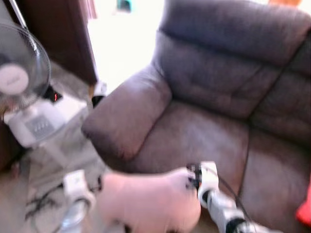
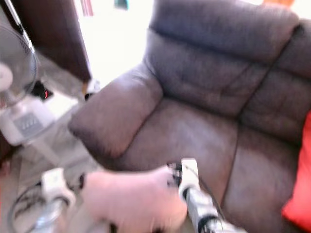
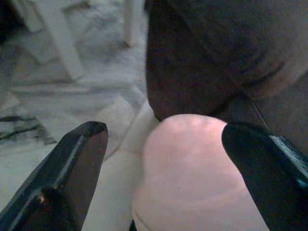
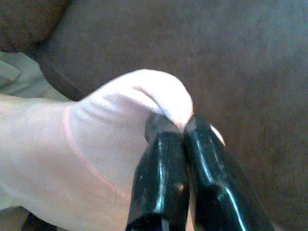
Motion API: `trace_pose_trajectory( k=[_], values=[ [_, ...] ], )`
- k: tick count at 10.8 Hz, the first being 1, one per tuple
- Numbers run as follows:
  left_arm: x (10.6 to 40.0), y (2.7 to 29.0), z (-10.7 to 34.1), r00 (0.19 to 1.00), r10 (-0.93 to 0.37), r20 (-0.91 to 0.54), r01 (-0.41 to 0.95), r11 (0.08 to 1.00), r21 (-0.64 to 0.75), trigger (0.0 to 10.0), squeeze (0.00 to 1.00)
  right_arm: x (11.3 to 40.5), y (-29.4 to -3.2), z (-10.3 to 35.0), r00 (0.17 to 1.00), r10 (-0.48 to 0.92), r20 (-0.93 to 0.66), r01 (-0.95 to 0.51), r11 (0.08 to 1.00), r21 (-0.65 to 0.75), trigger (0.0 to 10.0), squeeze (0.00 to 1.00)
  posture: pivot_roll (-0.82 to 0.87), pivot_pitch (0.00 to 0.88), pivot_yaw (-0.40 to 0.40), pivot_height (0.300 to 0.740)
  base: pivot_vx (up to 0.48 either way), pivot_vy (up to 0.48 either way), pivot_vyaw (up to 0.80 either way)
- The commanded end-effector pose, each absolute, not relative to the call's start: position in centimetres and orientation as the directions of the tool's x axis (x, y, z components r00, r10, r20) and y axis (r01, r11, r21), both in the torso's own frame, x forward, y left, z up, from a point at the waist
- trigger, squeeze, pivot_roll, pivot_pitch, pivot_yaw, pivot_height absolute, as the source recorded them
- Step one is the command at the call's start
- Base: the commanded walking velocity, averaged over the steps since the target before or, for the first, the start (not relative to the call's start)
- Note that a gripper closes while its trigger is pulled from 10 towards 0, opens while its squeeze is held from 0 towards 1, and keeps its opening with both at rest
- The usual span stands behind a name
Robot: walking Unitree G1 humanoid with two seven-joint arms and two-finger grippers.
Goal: Move the pillow to the sofa from floor
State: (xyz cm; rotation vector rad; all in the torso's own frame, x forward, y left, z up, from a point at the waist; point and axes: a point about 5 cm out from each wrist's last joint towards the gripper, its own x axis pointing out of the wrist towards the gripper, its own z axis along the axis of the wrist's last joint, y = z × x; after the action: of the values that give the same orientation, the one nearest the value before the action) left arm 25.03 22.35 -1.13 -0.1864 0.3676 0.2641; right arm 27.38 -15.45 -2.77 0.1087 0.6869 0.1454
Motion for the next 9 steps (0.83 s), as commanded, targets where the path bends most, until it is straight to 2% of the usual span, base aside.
trace_pose_trajectory(
  k=[1,9],
  values=[
    [24.46,22.02,-1.8,0.888,0.221,-0.404,-0.298,0.945,-0.139,10.0,0.0,29.43,-17.71,-0.6,0.844,0.085,-0.53,-0.033,0.994,0.107,10.0,0.0,0.16,0.097,-0.133,0.74,0.0,0.0,0.0],
    [24.3,22.19,-1.83,0.886,0.232,-0.401,-0.316,0.935,-0.158,10.0,0.0,29.05,-17.67,-0.97,0.837,0.087,-0.54,-0.03,0.993,0.114,10.0,0.0,0.16,0.101,-0.134,0.74,0.0,0.0,0.0]
  ],
)
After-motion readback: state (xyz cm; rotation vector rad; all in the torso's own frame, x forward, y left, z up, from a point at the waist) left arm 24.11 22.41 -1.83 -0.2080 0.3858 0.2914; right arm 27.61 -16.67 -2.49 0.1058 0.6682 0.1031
